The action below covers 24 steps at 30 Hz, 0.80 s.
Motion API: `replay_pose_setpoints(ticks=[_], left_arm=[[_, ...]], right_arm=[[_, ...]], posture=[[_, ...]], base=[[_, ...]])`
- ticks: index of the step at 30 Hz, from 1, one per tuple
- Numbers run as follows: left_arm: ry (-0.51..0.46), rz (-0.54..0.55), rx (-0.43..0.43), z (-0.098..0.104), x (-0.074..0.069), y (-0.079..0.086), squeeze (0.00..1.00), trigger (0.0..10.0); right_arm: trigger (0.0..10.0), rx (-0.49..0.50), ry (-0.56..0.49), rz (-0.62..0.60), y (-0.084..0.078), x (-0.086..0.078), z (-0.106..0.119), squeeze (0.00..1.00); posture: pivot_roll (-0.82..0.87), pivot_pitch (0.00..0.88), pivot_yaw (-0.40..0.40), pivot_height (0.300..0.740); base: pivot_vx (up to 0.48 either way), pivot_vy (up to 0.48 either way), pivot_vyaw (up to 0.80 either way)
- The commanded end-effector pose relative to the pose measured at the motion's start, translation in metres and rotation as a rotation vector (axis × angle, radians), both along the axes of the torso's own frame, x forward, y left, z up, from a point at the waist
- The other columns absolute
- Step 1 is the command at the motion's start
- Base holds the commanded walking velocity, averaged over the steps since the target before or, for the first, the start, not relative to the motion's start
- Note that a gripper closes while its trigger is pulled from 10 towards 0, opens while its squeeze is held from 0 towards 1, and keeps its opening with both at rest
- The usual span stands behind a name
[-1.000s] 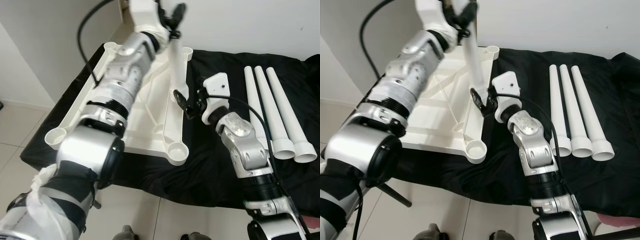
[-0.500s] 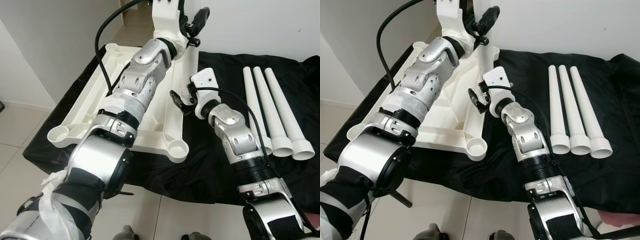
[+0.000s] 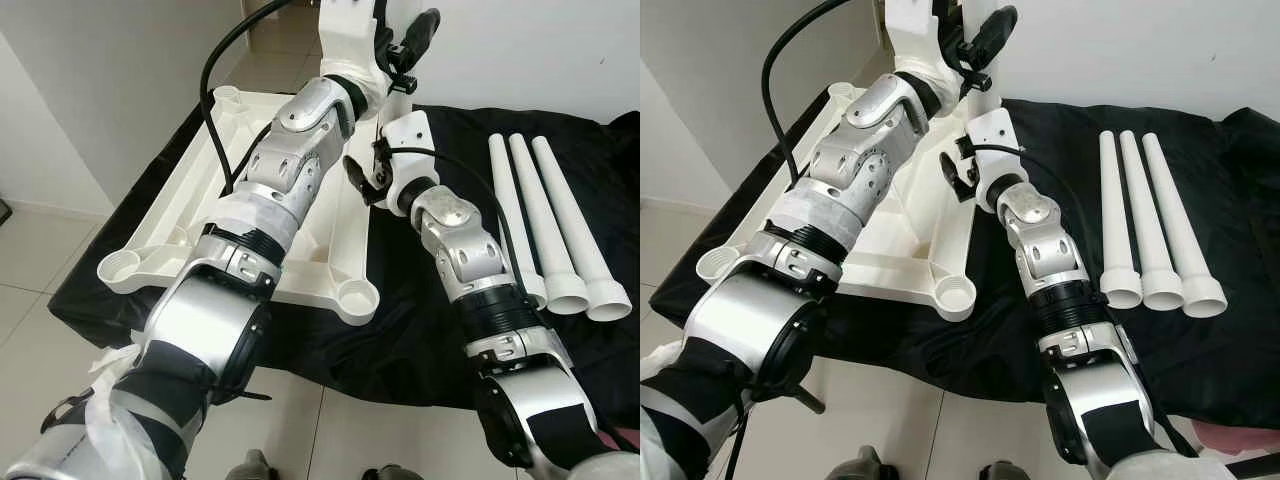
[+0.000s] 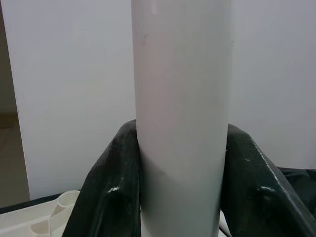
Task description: Building children table
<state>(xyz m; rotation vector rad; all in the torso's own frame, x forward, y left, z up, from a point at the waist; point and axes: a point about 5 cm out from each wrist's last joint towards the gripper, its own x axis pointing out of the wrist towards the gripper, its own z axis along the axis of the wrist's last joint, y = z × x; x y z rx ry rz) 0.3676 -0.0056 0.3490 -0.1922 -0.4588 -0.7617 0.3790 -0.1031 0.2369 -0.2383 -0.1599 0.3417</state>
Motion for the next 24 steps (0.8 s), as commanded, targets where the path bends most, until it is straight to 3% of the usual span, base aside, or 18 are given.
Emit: replay_pose_setpoints(ticks=[1, 2, 14, 15, 16, 17, 18, 24], left_arm=[[-0.087, -0.171, 0.076, 0.0030, -0.0113, -0.0092, 0.00, 10.0], [-0.087, -0.170, 0.077, 0.0033, -0.0114, -0.0094, 0.00, 10.0], [-0.106, -0.174, 0.105, 0.0022, -0.0129, -0.0102, 0.00, 10.0], [-0.118, -0.174, 0.115, 0.0016, -0.0136, -0.0104, 0.00, 10.0], [-0.122, -0.178, 0.118, 0.0010, -0.0142, -0.0105, 0.00, 10.0], [-0.122, -0.178, 0.118, 0.0010, -0.0142, -0.0105, 0.00, 10.0], [-0.109, -0.188, 0.107, -0.0008, -0.0142, -0.0099, 1.00, 10.0], [-0.093, -0.227, 0.078, -0.0039, -0.0161, -0.0070, 1.00, 10.0]], right_arm=[[3.6, 0.029, -0.009, -0.008, 0.0010, 0.0020, 0.0036, 0.00], [0.0, 0.042, -0.006, -0.014, 0.0001, 0.0031, 0.0037, 0.00], [0.0, 0.066, -0.004, -0.039, -0.0054, 0.0044, 0.0033, 0.00], [0.4, 0.070, -0.003, -0.045, -0.0059, 0.0045, 0.0028, 0.00], [5.3, 0.075, -0.004, -0.053, -0.0064, 0.0045, 0.0026, 0.00], [5.3, 0.075, -0.004, -0.053, -0.0064, 0.0045, 0.0026, 0.00], [10.0, 0.098, 0.004, -0.064, -0.0069, 0.0041, 0.0014, 0.00], [10.0, 0.189, 0.043, -0.109, -0.0079, 0.0022, -0.0052, 0.00]], posture=[[-0.06, 0.000, 0.043, 0.740], [-0.05, 0.000, 0.044, 0.740], [-0.05, 0.000, 0.043, 0.740], [-0.05, 0.000, 0.044, 0.740], [-0.05, 0.000, 0.044, 0.740], [-0.05, 0.000, 0.044, 0.740], [-0.05, 0.000, 0.046, 0.740], [-0.05, 0.000, 0.051, 0.740]], base=[[0.000, 0.000, 0.00], [0.000, 0.000, 0.00], [0.000, 0.000, 0.00], [0.000, 0.000, 0.00], [0.000, 0.000, 0.00], [0.000, 0.000, 0.00], [0.000, 0.000, 0.00], [0.000, 0.000, 0.00]])
